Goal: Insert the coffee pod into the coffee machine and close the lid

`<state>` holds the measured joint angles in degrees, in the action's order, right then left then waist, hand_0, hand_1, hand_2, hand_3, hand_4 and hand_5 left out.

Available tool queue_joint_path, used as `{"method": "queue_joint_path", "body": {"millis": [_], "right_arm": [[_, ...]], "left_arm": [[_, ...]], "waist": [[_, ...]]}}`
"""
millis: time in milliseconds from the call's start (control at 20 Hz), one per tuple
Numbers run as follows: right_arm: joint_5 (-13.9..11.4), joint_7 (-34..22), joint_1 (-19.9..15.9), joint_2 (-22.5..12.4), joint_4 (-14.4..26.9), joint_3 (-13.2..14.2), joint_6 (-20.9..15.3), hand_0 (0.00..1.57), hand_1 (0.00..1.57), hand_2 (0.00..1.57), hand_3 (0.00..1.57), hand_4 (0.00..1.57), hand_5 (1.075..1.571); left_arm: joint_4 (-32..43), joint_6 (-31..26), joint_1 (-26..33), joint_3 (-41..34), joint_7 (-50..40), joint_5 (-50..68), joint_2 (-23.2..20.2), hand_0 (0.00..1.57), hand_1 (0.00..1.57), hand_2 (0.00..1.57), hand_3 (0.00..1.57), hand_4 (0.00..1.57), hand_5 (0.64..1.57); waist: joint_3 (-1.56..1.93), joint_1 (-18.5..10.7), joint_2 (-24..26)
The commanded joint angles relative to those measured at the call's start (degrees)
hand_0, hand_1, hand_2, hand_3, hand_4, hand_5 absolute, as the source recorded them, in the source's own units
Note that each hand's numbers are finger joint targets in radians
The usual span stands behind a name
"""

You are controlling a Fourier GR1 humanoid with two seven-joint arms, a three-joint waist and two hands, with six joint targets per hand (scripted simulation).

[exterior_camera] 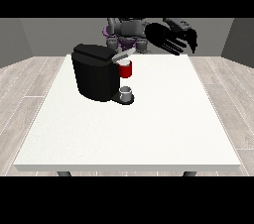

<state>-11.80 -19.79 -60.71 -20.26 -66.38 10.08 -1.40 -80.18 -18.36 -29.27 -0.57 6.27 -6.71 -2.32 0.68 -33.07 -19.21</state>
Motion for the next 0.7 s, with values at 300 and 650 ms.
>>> {"method": "queue_joint_path", "body": {"millis": [300, 650], "right_arm": [[0.82, 8.36, -5.93, 8.14, 3.18, -3.5, -1.5, 0.0, 0.0, 0.0, 0.0, 0.0, 1.571], [1.53, 15.91, 1.31, 16.92, 1.44, -8.86, -0.8, 0.0, 0.0, 0.0, 0.0, 0.18, 1.571]], "left_arm": [[0.56, -0.21, -1.01, -2.82, -0.76, 1.51, -1.94, 0.0, 0.0, 0.0, 0.0, 0.3, 1.571], [2.26, -0.11, 6.19, -4.78, 1.46, 2.41, -2.77, 0.0, 0.0, 0.0, 0.0, 0.25, 1.571]], "waist": [[-0.71, 2.86, -0.06], [-0.69, 9.77, 6.08]]}}
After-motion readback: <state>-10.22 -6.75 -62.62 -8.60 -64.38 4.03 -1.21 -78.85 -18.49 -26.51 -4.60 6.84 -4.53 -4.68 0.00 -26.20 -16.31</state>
